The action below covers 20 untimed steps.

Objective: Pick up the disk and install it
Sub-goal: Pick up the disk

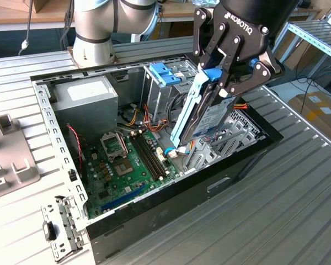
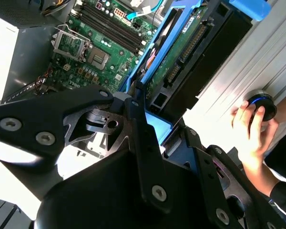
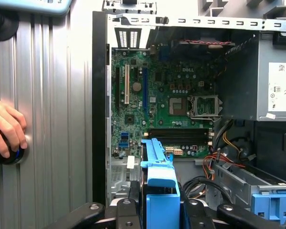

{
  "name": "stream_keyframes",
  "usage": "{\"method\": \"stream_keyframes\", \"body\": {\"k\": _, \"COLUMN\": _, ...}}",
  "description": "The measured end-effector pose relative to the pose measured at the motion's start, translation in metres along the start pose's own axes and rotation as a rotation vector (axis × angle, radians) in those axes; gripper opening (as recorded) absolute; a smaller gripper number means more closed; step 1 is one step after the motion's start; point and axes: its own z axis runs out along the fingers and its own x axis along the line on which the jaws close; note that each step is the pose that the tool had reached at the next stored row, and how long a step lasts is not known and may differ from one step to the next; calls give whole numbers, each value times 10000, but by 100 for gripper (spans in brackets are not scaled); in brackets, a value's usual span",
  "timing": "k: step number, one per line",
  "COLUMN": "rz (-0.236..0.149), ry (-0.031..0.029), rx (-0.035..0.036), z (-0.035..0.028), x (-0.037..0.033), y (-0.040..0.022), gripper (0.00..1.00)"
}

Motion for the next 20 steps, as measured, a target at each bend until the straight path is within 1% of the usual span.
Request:
{"method": "stream_keyframes", "body": {"k": 14, "rz": -1, "ry": 23, "rx": 0, "z": 21, "x": 0, "y": -83, "gripper": 37}}
{"method": "stream_keyframes", "body": {"k": 17, "rz": -1, "ry": 37, "rx": 0, "z": 29, "x": 1, "y": -123, "gripper": 37}}
{"method": "stream_keyframes", "body": {"k": 20, "rz": -1, "ry": 38, "rx": 0, "z": 36, "x": 1, "y": -164, "gripper": 37}}
